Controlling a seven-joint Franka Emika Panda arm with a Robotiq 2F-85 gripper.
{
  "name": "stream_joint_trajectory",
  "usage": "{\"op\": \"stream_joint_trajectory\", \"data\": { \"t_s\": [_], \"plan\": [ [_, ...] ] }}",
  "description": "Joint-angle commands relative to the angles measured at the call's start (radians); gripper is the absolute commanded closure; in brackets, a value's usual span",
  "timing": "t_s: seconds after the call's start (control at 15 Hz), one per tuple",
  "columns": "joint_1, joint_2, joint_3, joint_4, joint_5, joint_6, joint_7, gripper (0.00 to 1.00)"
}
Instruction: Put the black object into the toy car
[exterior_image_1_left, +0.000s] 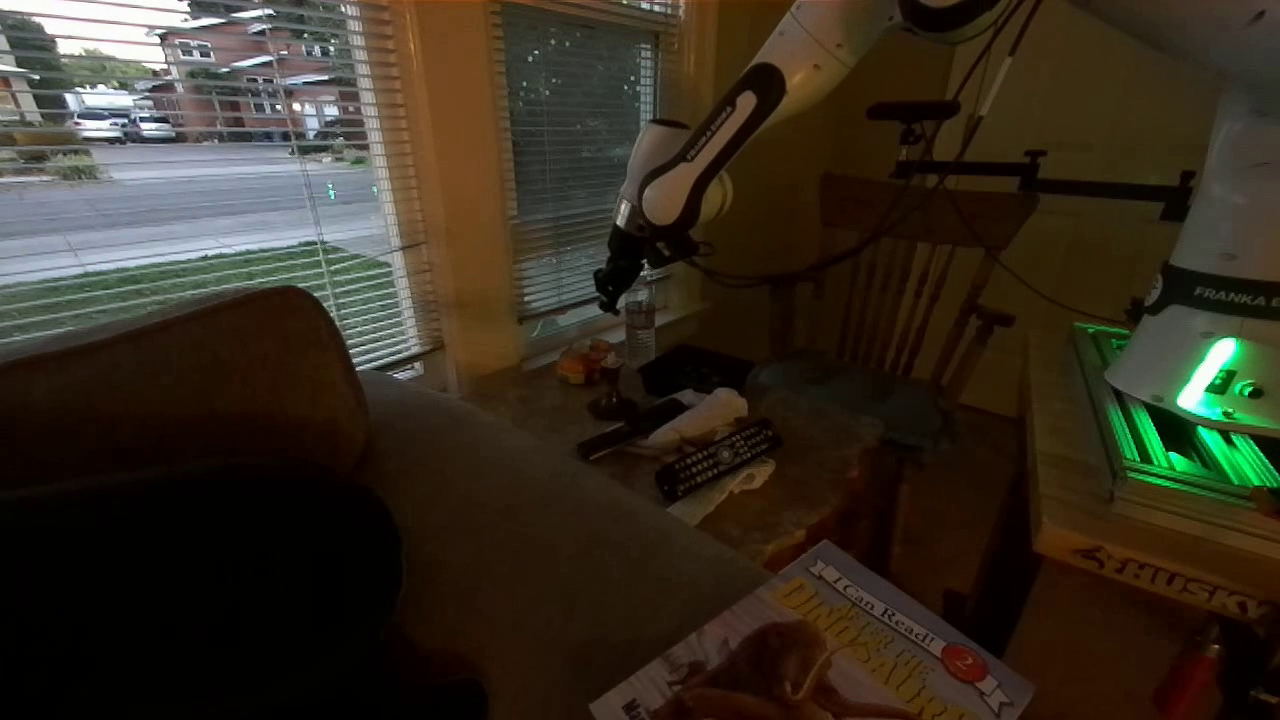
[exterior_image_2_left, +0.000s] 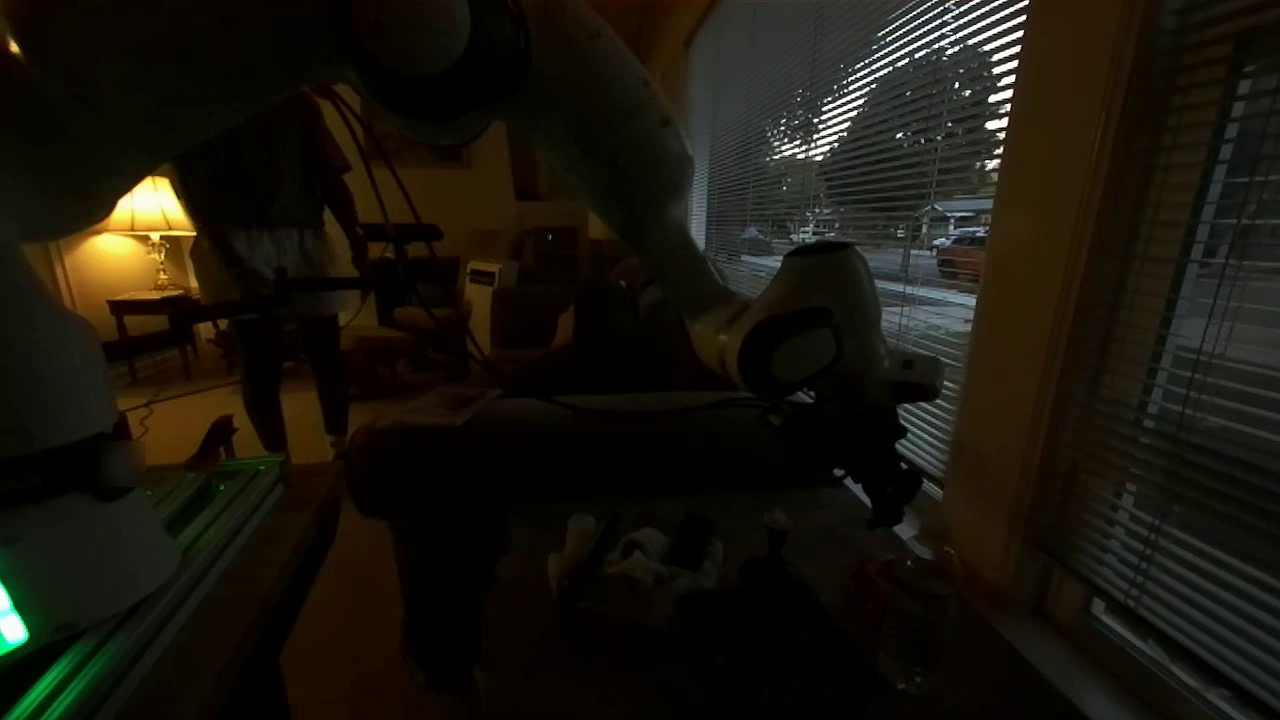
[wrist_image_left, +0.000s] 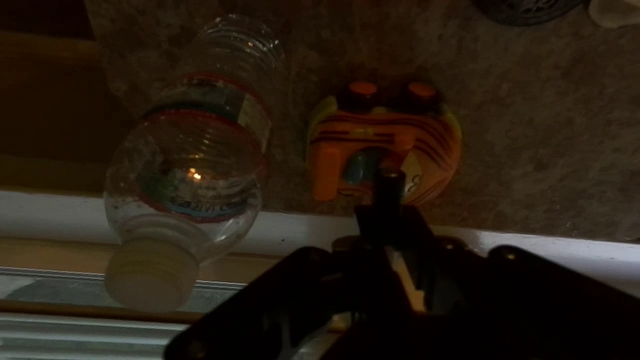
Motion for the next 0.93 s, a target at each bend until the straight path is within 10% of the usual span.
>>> {"op": "stream_joint_trajectory", "data": {
  "t_s": [0.0,0.87],
  "plan": [
    [0.024,0.076,-0.028,0.106,-0.010,-0.006,0.017,0.96],
    [-0.005,0.258,-0.001,0.361,0.001,-0.113,-0.009,0.96]
  ]
}}
